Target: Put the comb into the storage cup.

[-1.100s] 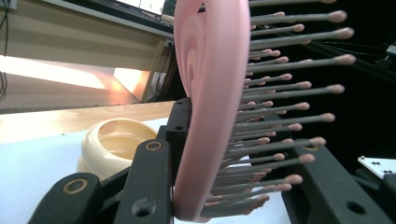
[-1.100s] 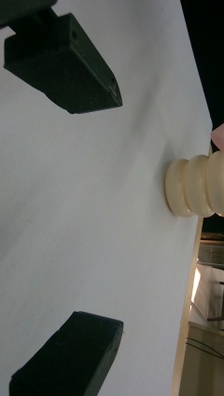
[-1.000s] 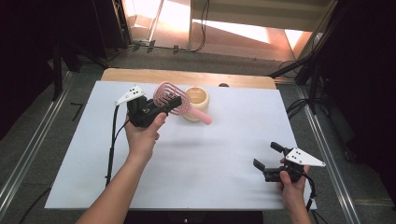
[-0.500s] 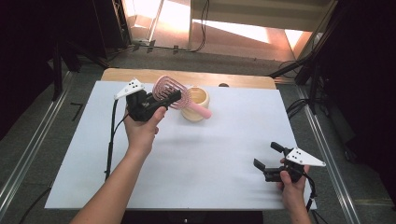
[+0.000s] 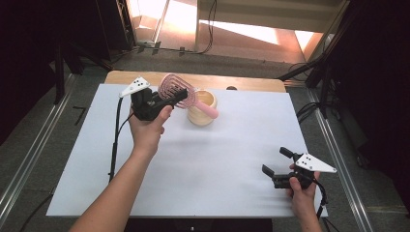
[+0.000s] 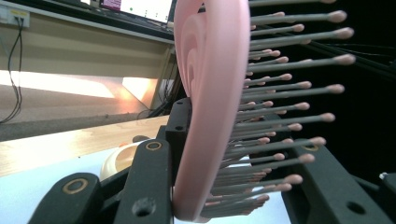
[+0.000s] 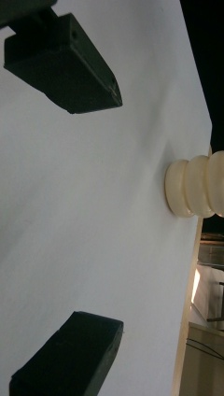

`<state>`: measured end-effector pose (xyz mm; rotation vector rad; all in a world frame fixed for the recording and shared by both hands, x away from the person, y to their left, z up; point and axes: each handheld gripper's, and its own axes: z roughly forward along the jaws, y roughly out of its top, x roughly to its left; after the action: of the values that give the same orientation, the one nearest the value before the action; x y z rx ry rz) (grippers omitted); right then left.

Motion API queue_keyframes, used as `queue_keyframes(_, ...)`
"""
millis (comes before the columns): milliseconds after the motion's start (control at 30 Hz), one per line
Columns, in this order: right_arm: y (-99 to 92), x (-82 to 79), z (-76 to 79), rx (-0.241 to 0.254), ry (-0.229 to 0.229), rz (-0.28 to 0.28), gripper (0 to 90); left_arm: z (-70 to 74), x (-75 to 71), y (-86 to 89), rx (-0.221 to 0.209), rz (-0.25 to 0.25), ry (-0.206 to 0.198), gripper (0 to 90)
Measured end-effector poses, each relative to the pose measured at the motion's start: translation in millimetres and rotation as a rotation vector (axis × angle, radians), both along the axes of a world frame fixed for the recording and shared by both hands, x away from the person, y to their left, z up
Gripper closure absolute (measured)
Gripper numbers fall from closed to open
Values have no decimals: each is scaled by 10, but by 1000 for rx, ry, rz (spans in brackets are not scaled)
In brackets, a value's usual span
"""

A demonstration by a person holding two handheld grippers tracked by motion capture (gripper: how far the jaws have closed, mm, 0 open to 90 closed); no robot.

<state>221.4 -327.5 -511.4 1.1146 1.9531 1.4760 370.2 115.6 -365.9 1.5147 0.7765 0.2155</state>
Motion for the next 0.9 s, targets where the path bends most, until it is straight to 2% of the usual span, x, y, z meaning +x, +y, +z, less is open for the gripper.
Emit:
queue_keyframes(567, 12, 2, -6, -8, -1, 6, 0, 65, 162, 14, -10, 34, -13, 656)
queue_keyframes(900, 16, 4, -8, -8, 2, 13, 0, 47, 225, 55, -20, 64, -11, 656)
